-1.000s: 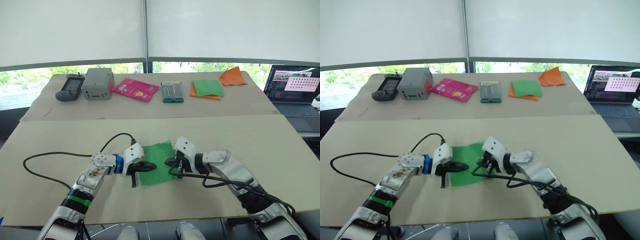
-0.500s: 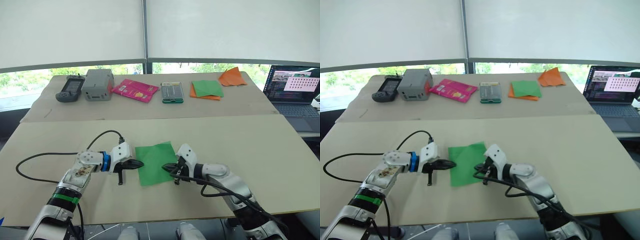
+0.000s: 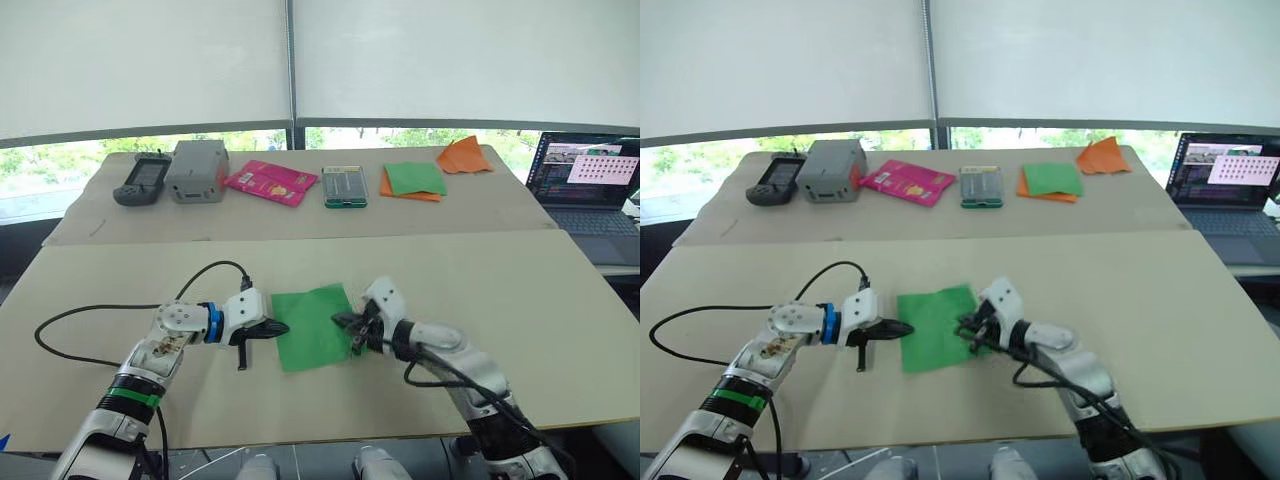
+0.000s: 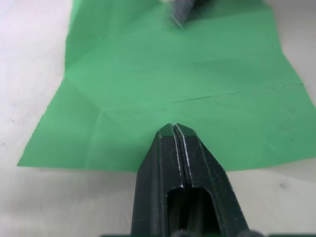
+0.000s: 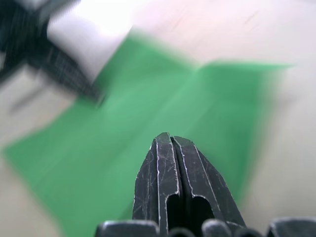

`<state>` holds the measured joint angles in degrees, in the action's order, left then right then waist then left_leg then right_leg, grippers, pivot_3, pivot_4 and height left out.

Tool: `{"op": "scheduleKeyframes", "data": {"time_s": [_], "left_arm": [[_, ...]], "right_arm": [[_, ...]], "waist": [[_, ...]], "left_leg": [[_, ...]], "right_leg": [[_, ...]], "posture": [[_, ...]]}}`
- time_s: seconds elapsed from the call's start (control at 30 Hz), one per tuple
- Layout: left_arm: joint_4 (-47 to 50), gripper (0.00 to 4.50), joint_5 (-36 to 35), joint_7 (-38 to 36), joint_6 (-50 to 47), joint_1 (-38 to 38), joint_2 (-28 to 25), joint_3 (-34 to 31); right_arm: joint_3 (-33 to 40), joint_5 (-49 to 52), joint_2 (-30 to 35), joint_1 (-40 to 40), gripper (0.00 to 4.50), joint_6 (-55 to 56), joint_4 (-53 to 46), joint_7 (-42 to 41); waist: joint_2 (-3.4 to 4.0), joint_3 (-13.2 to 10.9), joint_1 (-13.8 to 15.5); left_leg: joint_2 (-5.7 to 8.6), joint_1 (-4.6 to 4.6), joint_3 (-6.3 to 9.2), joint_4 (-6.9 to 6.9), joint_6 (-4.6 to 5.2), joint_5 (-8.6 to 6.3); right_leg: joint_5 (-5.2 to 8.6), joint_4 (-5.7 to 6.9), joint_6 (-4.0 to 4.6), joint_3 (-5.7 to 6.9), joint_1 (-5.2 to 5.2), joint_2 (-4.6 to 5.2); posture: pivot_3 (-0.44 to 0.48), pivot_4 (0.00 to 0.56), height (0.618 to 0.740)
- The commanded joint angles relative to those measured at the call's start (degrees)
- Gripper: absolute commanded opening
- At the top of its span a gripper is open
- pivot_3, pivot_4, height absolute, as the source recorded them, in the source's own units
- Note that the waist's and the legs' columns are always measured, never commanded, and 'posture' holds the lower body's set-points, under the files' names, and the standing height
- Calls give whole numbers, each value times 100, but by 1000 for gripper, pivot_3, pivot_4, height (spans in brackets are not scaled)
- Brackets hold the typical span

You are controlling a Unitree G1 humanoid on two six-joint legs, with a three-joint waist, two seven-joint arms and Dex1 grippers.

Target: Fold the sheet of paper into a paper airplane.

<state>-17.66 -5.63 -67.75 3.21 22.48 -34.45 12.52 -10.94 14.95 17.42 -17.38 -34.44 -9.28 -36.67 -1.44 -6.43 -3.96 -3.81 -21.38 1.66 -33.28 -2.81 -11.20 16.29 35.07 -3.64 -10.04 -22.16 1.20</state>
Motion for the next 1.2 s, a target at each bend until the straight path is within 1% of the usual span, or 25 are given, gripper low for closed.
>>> {"op": "scheduleKeyframes", "data": {"time_s": [0.03, 0.13, 0.17, 0.47, 0.73, 0.87, 0.9, 0.97, 1.2], "left_arm": [[-95, 0, 163, 5, 44, 32, -35, 79], [-62, 0, 158, 1, 36, 18, -13, 90], [-51, 0, 156, 2, 33, 10, -8, 92], [-51, 0, 159, 30, 28, 7, 18, 85], [43, 0, 135, 48, -12, -59, -10, 54], [70, 0, 132, 49, -23, -82, -30, 46], [76, 0, 130, 48, -26, -85, -34, 42], [86, 0, 126, 47, -31, -89, -50, 33], [54, 0, 112, 40, -34, -35, -91, -5]], "right_arm": [[197, 187, -33, -113, 844, 14, -387, 55], [200, 19, -28, -162, 1905, 76, -308, 205], [200, -59, -17, -191, 2176, 146, -237, 266], [138, -255, -147, -513, 2176, 488, 477, 300], [111, -225, -175, -588, 2176, 573, 749, 160], [87, -227, -200, -567, 1075, 596, 782, 133], [83, -222, -209, -562, 677, 598, 782, 130], [72, -208, -229, -555, 18, 602, 770, 121], [25, -151, -239, -407, 18, 531, 476, 23]], "waist": [[0, 1, 3], [1, 1, 3], [1, 1, 2], [1, 1, -2], [2, 1, 1], [2, 1, 1], [2, 1, 1], [2, 1, -1], [2, 1, -1]], "left_leg": [[-1, 1, 0, 1, 0, 0], [0, 0, 1, 2, 0, 0], [0, -2, 0, 1, 0, 0], [0, -1, 0, 0, 1, 0], [0, -1, 0, 0, 1, 0], [0, -2, 0, 0, 1, 0], [0, -2, 0, 0, 1, 0], [0, -2, 0, 0, 1, 0], [0, -2, 0, 0, 1, 0]], "right_leg": [[0, 0, 0, 0, 1, -1], [0, -2, 0, 0, 2, -1], [0, -2, 0, 0, 1, 0], [0, -1, 0, 0, 2, 0], [0, 0, 0, 0, 4, 0], [0, 2, 0, 0, 4, 0], [0, 1, -1, -1, 4, 0], [0, 2, -1, 0, 4, -1], [0, 2, 0, 0, 3, -1]], "posture": [[0, 150, 740], [0, 150, 740], [0, 150, 740], [0, 150, 740], [0, 150, 740], [0, 150, 740], [0, 150, 740], [0, 150, 740], [0, 150, 740]]}}
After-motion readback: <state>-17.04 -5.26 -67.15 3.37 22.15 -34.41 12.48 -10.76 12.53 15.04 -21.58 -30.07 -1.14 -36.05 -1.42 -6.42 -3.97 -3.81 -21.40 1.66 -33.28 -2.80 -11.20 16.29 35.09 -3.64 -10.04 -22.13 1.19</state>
